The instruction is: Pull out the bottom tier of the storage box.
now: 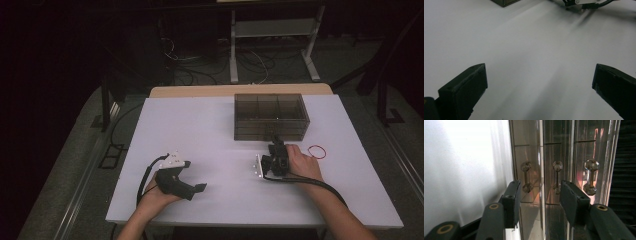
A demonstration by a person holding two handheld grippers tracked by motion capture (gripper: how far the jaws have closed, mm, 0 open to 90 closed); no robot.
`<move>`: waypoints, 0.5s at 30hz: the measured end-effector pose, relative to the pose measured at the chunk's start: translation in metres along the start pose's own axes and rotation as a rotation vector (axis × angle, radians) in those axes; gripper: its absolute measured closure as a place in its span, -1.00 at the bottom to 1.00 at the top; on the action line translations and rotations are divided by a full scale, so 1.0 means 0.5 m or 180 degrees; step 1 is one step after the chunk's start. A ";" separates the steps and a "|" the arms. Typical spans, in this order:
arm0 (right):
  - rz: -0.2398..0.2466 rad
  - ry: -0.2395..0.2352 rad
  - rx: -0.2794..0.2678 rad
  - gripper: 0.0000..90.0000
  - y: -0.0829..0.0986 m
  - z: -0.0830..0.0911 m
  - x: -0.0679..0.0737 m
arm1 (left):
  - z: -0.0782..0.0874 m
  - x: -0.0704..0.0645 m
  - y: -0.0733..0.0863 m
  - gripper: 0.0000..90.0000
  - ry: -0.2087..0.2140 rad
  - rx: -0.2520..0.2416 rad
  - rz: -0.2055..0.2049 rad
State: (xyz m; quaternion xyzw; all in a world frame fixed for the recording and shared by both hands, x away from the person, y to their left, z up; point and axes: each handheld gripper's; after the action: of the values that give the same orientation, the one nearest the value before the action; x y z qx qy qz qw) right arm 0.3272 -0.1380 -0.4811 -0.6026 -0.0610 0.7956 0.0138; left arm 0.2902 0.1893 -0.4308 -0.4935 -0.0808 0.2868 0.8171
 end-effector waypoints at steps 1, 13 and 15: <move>0.0001 0.0018 -0.0005 0.19 0.000 -0.001 0.001 | 0.000 0.000 0.000 -1.00 0.0001 0.0001 -0.0002; 0.0008 0.0015 0.0044 0.31 0.003 -0.010 0.006 | 0.000 0.000 0.000 -1.00 0.0001 0.0005 -0.0001; 0.0010 0.0005 0.0057 0.32 0.004 -0.012 0.008 | 0.000 0.000 0.000 -1.00 -0.0001 0.0004 -0.0001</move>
State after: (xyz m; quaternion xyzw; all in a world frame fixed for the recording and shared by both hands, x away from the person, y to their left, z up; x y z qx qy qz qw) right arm 0.3319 -0.1393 -0.4866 -0.6033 -0.0530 0.7956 0.0180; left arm 0.2901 0.1894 -0.4308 -0.4931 -0.0808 0.2868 0.8174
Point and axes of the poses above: each handheld gripper's, and its own axes: z roughly backward along the jaws, y roughly out of its underside, x roughly to its left, and after that the axes turned 6 degrees about -x, right-handed
